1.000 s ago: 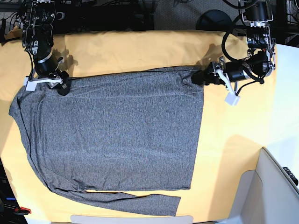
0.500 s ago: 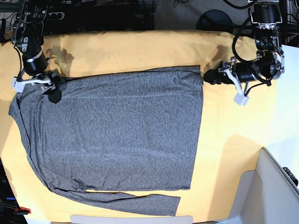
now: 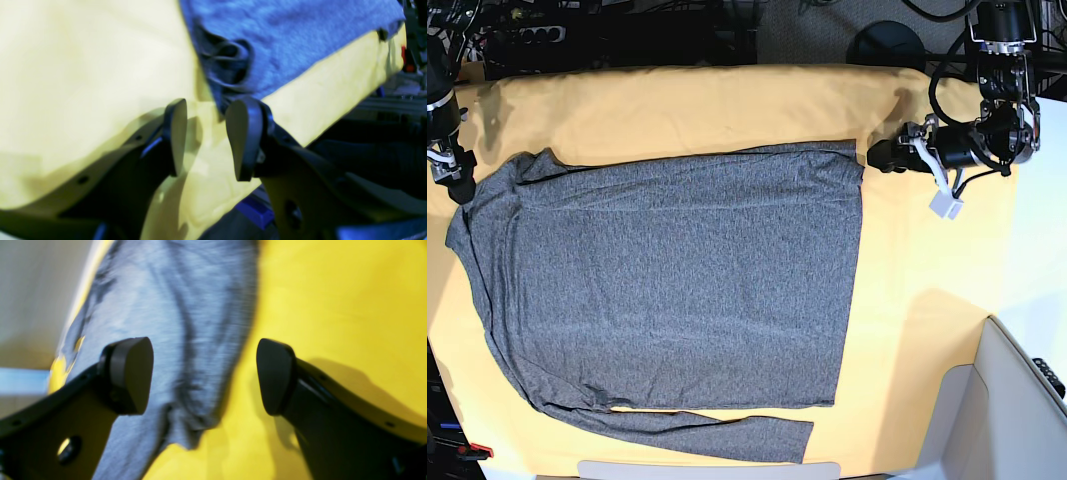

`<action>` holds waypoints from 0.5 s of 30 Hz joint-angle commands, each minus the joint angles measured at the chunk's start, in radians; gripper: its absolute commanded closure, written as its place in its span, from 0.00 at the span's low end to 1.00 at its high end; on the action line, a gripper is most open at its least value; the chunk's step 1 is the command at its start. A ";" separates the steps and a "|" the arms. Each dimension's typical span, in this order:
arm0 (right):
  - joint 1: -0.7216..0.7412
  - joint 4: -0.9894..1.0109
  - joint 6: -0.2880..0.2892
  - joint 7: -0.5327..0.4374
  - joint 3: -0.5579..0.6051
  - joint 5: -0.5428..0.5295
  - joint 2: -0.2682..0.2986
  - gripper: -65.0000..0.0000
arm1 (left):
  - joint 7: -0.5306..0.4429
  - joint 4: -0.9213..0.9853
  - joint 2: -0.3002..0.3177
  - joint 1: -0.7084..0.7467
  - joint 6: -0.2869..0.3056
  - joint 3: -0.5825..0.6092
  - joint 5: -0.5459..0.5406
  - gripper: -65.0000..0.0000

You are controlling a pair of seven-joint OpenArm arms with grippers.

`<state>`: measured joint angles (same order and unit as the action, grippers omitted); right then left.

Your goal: Fold the T-shirt properly

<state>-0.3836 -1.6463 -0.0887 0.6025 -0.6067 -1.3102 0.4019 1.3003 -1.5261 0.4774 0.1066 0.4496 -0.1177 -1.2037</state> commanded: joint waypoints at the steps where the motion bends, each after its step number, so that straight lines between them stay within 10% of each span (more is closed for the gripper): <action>1: 0.021 0.013 0.007 -0.010 -0.008 -0.018 0.016 0.26 | -0.011 -0.037 0.019 -0.012 0.005 -0.007 -0.020 0.66; 15: 0.206 0.288 0.007 -0.008 0.028 -0.012 0.018 0.26 | -0.009 -0.050 0.017 -0.011 0.005 -0.007 -0.015 0.66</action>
<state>-0.1802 -1.3502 -0.0757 0.5812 -0.5785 -1.3148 0.4019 1.3018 -1.5623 0.4770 0.1081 0.4500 -0.1177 -1.1995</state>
